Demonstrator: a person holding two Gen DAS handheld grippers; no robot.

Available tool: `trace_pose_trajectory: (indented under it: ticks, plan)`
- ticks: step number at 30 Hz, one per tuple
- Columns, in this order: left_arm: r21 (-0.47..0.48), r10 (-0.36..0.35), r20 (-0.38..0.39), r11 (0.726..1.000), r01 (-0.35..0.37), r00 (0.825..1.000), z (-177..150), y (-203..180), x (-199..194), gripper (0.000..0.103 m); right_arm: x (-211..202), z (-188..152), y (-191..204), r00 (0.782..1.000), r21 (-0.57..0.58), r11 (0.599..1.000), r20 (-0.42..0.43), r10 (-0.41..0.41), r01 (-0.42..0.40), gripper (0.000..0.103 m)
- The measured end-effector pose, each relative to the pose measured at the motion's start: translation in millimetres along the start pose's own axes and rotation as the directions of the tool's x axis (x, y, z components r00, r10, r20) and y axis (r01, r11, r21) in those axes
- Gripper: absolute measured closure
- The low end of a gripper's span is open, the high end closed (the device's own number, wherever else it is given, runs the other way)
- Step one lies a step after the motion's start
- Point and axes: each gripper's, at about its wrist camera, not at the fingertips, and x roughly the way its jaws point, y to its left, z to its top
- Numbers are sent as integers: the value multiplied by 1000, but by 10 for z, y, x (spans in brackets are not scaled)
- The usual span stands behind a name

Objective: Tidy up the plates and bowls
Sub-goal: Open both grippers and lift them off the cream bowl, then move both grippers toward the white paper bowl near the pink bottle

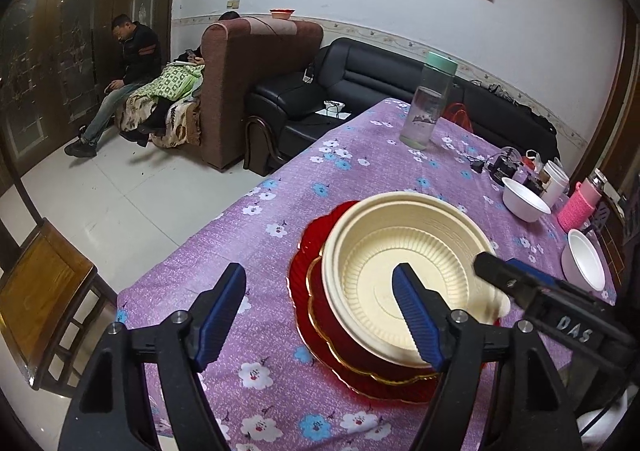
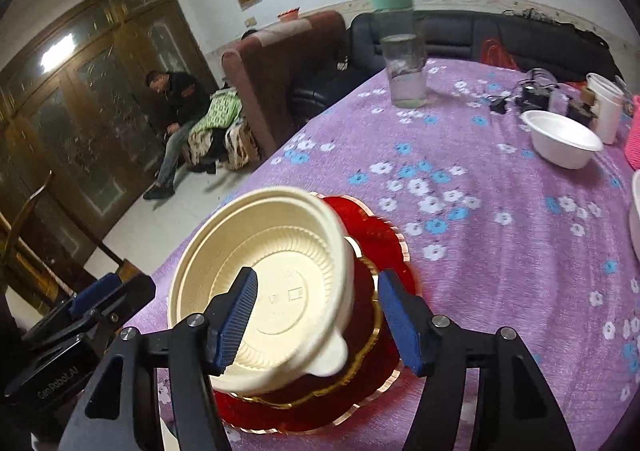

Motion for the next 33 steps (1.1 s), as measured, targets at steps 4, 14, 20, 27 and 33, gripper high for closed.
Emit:
trace_pose_trajectory:
  ticks: [4,14,20,27,33]
  plan:
    - [51,4,12,999,-5,1000,-48,-173,-69,27,-182,-73,-158,1000,22,1000,27,-15,15,34]
    - [251,24,71,967,-41,997,-237,-849,-240,27,-516,-306,-676,997,103,993,45,-63,58,33]
    - [377,32,92,924,-64,995,-388,-1265,-282,26,-693,-384,-924,994,148,986,71,-84,73,33]
    - [440,30,97,895,-69,995,-506,-1548,-380,26,-884,-504,-1205,990,193,977,91,-109,90,33]
    - [421,-11,134,906,-47,991,-471,-1688,-663,26,-1337,-604,-1494,979,264,960,149,-140,97,34]
